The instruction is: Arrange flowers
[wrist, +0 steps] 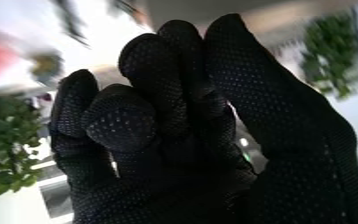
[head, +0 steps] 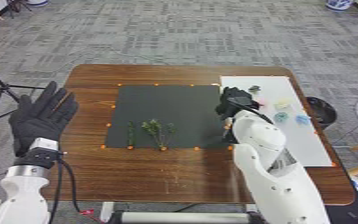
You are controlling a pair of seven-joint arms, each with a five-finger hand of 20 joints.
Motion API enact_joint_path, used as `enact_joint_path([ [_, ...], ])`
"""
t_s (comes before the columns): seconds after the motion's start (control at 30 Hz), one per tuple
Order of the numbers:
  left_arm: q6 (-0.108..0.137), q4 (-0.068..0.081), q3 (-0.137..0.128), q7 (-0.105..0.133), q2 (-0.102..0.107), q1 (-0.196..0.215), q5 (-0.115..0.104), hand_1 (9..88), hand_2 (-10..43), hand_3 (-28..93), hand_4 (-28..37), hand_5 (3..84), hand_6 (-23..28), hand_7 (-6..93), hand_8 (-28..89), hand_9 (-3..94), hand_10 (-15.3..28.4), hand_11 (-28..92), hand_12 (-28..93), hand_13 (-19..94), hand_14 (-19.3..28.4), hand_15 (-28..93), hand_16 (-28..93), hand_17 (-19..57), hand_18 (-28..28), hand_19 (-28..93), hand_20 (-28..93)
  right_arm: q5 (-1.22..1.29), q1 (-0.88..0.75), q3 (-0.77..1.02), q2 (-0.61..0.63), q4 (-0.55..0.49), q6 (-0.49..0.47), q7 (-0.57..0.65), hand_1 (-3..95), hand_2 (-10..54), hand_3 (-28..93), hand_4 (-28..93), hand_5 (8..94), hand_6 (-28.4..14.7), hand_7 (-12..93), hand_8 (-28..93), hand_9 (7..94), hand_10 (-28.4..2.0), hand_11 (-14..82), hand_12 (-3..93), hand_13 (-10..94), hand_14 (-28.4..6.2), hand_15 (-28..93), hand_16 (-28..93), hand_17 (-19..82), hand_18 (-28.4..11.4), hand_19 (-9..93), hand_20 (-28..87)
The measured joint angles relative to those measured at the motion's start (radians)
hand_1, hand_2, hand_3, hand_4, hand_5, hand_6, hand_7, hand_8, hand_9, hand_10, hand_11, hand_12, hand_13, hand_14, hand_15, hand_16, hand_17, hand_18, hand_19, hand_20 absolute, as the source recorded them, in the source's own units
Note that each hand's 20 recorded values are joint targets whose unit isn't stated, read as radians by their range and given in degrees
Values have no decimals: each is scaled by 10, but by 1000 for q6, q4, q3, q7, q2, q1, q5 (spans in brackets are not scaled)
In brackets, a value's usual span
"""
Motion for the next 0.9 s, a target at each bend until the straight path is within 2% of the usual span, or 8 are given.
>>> enact_joint_path([
  [0.1,0,1,0,-3,2,-1,0,214,143,708,-283,381,77,57,-77,324,139,154,73,245,139,175,-42,-68,116,317,53,29,-7,-16,-4,-44,2,0,485,-62,705,-158,677,-45,544,195,746,-154,441,482,737,-122,707,412,321,-283,810,395],
  [0.17,0,2,1,-4,3,-3,0,214,143,709,-283,382,78,59,-76,324,140,156,73,245,140,177,-42,-68,116,317,53,23,-6,-29,-7,-43,17,-1,420,-80,698,-169,705,-58,383,189,726,-177,471,402,726,-131,706,417,314,-284,817,384],
  [0.23,0,4,5,-6,6,-8,0,214,143,710,-283,382,78,61,-76,323,141,158,74,245,142,178,-42,-69,116,318,53,-28,-3,-41,-10,-21,47,-2,359,-82,703,-169,717,-78,279,0,711,-187,474,388,711,-138,711,418,304,-284,819,385],
  [0.27,0,4,8,-7,8,-10,0,214,143,709,-283,382,78,62,-76,322,141,159,74,245,143,181,-41,-69,116,319,53,-72,0,-42,-12,-1,61,-2,341,-89,690,-172,714,-90,226,-49,703,-194,471,386,700,-146,716,421,298,-284,819,389],
  [0.37,0,5,11,-9,12,-14,0,214,143,710,-283,383,79,65,-77,322,144,159,74,244,144,183,-42,-69,116,320,53,-225,16,-39,-13,72,61,-2,304,-94,664,-187,711,-103,165,-56,698,-201,468,384,688,-153,723,423,292,-284,814,398],
  [0.47,0,5,11,-11,14,-15,0,215,143,710,-283,384,80,65,-77,322,145,159,74,243,145,183,-43,-70,117,320,53,-288,34,-23,-3,124,26,1,289,-94,635,-205,709,-107,131,-62,697,-203,467,383,685,-156,728,423,290,-284,811,405],
  [0.63,1,3,7,-14,16,-9,1,216,141,708,-283,383,81,64,-77,319,146,158,75,240,144,177,-43,-71,118,320,51,-220,55,24,31,154,-77,8,292,-94,587,-237,705,-109,106,-66,696,-204,468,383,677,-160,731,426,286,-284,803,415],
  [0.9,10,0,-1,-21,15,2,0,218,137,707,-283,386,84,61,-75,319,146,156,77,241,144,176,-40,-72,119,320,50,-224,92,23,47,250,-87,3,317,-95,568,-254,697,-99,109,-70,689,-199,478,389,672,-160,737,428,283,-284,798,419],
])
